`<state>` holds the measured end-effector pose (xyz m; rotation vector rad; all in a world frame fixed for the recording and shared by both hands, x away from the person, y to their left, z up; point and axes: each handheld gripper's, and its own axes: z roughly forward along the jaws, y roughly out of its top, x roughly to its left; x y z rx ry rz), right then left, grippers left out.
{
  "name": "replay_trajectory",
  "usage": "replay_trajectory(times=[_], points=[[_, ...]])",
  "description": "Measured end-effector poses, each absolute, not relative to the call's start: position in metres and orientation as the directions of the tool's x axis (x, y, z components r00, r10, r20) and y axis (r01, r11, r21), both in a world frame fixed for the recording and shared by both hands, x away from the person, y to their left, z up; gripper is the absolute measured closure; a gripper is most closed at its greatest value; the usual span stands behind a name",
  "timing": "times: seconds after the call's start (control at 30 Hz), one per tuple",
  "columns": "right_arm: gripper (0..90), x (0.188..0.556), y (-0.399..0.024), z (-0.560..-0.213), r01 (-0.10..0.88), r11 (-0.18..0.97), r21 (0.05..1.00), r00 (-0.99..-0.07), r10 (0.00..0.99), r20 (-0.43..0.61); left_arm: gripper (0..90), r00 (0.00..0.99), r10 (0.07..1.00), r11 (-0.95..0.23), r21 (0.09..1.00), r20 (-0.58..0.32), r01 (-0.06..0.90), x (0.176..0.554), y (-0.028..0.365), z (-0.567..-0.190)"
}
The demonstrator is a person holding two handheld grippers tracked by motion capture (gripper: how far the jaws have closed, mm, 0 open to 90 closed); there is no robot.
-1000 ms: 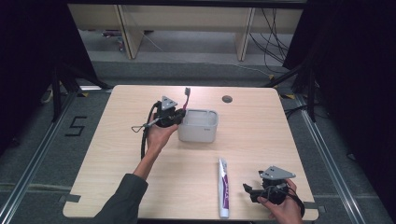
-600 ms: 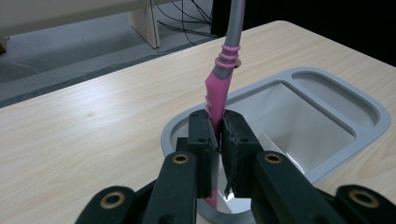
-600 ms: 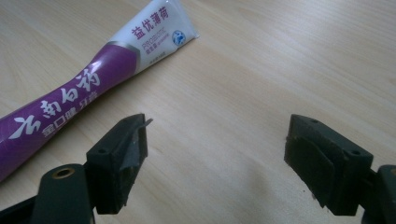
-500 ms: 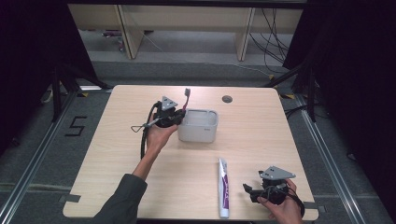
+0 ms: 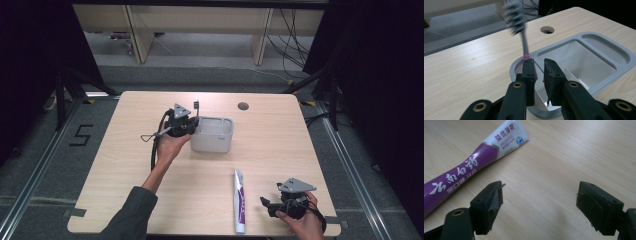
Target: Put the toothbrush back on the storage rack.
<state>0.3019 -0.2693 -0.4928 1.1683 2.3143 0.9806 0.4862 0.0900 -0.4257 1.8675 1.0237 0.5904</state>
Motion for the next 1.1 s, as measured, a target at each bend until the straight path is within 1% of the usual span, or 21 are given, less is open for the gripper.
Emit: replay_trajectory(times=[0.07, 0.1, 0.23, 0.37, 0.4, 0.47, 0.5, 0.63, 0.73, 0.77, 0.8, 0.87, 0.9, 0.97, 1.0, 1.1], points=[[22.1, 0.302, -0.269, -0.492, 0.563, 0.409, 0.718, -0.585, 0.811, -0.003, 76.8, 0.539, 0.842, -0.243, 0.881, -0.017, 0.406, 0.485, 0.091, -0.425], [22.1, 0.302, -0.270, -0.493, 0.545, 0.421, 0.725, -0.594, 0.804, -0.021, 76.8, 0.539, 0.842, -0.241, 0.881, -0.018, 0.407, 0.485, 0.091, -0.424], [22.1, 0.302, -0.270, -0.493, 0.546, 0.420, 0.725, -0.592, 0.805, -0.021, 74.5, 0.542, 0.841, -0.244, 0.883, -0.014, 0.402, 0.482, 0.094, -0.420], [22.1, 0.302, -0.270, -0.492, 0.547, 0.422, 0.723, -0.591, 0.806, -0.023, 66.1, 0.549, 0.836, -0.252, 0.882, -0.009, 0.399, 0.477, 0.096, -0.418], [22.1, 0.302, -0.269, -0.492, 0.557, 0.412, 0.721, -0.587, 0.810, -0.010, 63.7, 0.552, 0.834, -0.266, 0.876, 0.000, 0.402, 0.475, 0.098, -0.417], [22.2, 0.302, -0.270, -0.492, 0.553, 0.414, 0.723, -0.587, 0.809, -0.014, 59.3, 0.547, 0.837, -0.250, 0.880, -0.013, 0.404, 0.473, 0.098, -0.417], [22.2, 0.303, -0.271, -0.493, 0.540, 0.426, 0.726, -0.594, 0.804, -0.030, 56.5, 0.545, 0.838, -0.250, 0.878, -0.014, 0.407, 0.470, 0.102, -0.415], [22.5, 0.302, -0.270, -0.493, 0.547, 0.419, 0.725, -0.591, 0.807, -0.021, 48.6, 0.546, 0.838, -0.259, 0.868, -0.017, 0.425, 0.462, 0.114, -0.413], [22.7, 0.302, -0.269, -0.493, 0.550, 0.418, 0.723, -0.591, 0.807, -0.017, 45.0, 0.541, 0.841, -0.246, 0.868, -0.030, 0.432, 0.457, 0.119, -0.412], [22.8, 0.303, -0.269, -0.494, 0.537, 0.420, 0.732, -0.603, 0.798, -0.015, 45.0, 0.538, 0.842, -0.238, 0.867, -0.041, 0.438, 0.454, 0.122, -0.412], [22.9, 0.301, -0.269, -0.492, 0.561, 0.409, 0.719, -0.586, 0.810, -0.004, 42.8, 0.538, 0.839, -0.212, 0.863, -0.080, 0.459, 0.449, 0.127, -0.412], [22.9, 0.302, -0.268, -0.493, 0.551, 0.411, 0.726, -0.593, 0.805, -0.005, 42.2, 0.544, 0.835, -0.220, 0.857, -0.082, 0.467, 0.446, 0.129, -0.412], [23.0, 0.301, -0.268, -0.492, 0.566, 0.410, 0.715, -0.585, 0.811, -0.002, 41.3, 0.552, 0.831, -0.240, 0.849, -0.070, 0.470, 0.440, 0.133, -0.413], [23.2, 0.302, -0.268, -0.492, 0.560, 0.412, 0.719, -0.587, 0.810, -0.006, 40.6, 0.554, 0.830, -0.237, 0.852, -0.073, 0.467, 0.437, 0.135, -0.414], [23.4, 0.302, -0.268, -0.493, 0.549, 0.420, 0.723, -0.591, 0.806, -0.020, 39.7, 0.565, 0.822, -0.254, 0.846, -0.066, 0.468, 0.431, 0.139, -0.414], [23.7, 0.303, -0.268, -0.493, 0.542, 0.422, 0.726, -0.594, 0.804, -0.024, 37.4, 0.570, 0.819, -0.253, 0.848, -0.069, 0.466, 0.424, 0.143, -0.418]])
